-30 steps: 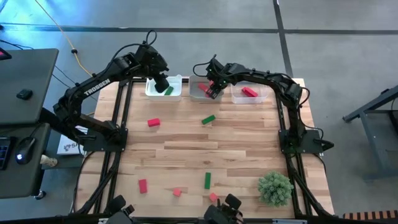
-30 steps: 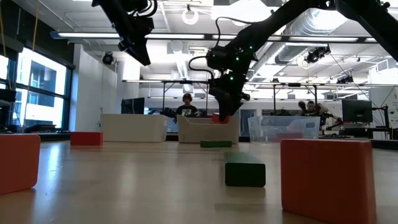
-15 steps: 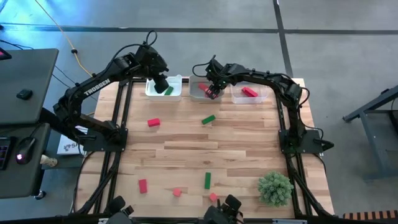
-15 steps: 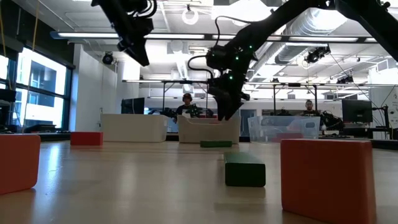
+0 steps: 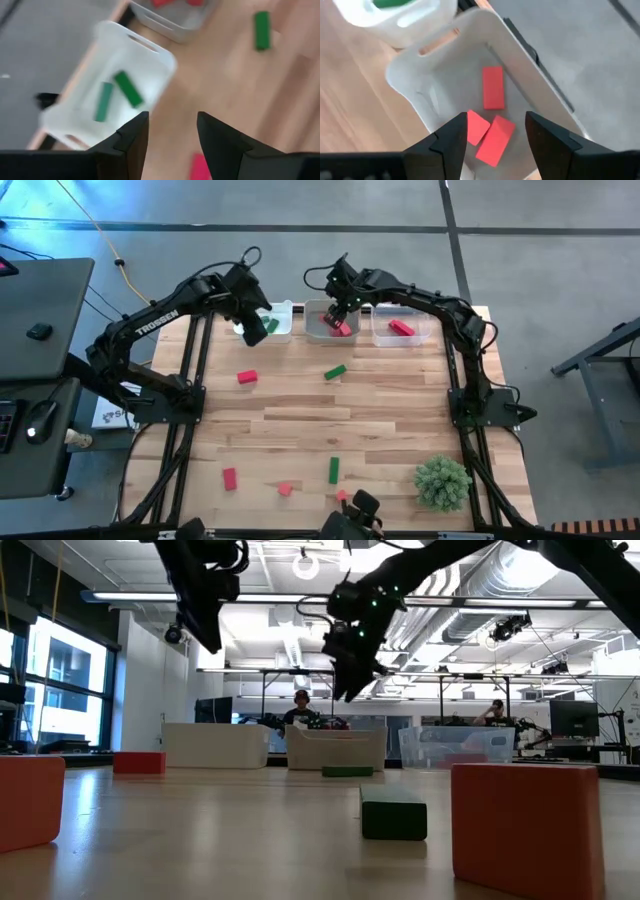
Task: Sort & place blocks by color
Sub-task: Put the red wooden block into the transparent bin
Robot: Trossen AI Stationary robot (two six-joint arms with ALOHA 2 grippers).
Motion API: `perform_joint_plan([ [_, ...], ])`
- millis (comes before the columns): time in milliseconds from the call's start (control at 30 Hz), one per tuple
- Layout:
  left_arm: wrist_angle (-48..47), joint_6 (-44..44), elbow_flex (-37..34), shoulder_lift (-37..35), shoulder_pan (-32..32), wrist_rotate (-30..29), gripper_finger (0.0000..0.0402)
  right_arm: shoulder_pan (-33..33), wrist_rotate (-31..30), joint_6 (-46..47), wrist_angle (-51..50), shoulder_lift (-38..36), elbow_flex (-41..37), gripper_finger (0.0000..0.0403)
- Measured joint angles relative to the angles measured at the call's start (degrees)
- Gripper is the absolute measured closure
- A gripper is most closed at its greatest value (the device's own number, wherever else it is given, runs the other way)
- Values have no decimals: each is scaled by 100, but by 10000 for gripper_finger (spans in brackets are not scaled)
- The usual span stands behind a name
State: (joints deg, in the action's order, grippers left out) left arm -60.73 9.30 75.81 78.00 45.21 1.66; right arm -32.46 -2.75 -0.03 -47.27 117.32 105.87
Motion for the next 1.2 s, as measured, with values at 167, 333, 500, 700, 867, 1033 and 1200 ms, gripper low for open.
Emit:
perform_joint_plan([
  [167,-396,-76,-23,-4,-478,379,245,62,-1,-277,-256,-9,400,215],
  [333,-492,-618,-447,-48,-1031,380,245,109,-2,-489,-590,-11,648,215],
  [500,-574,-1529,-927,-183,-1626,330,245,115,-1,-602,-859,-11,738,215],
  [700,-572,-2766,-1199,-301,-2284,235,245,112,5,-643,-909,-11,737,215],
  [867,-600,-4318,-1322,-326,-2842,93,245,112,12,-645,-927,-11,734,215],
  [1033,-647,-5572,-1425,-334,-3458,-237,245,112,23,-645,-936,-11,732,215],
  [1200,-764,-6736,-1425,-334,-4065,-503,245,112,23,-773,-991,-11,731,215],
])
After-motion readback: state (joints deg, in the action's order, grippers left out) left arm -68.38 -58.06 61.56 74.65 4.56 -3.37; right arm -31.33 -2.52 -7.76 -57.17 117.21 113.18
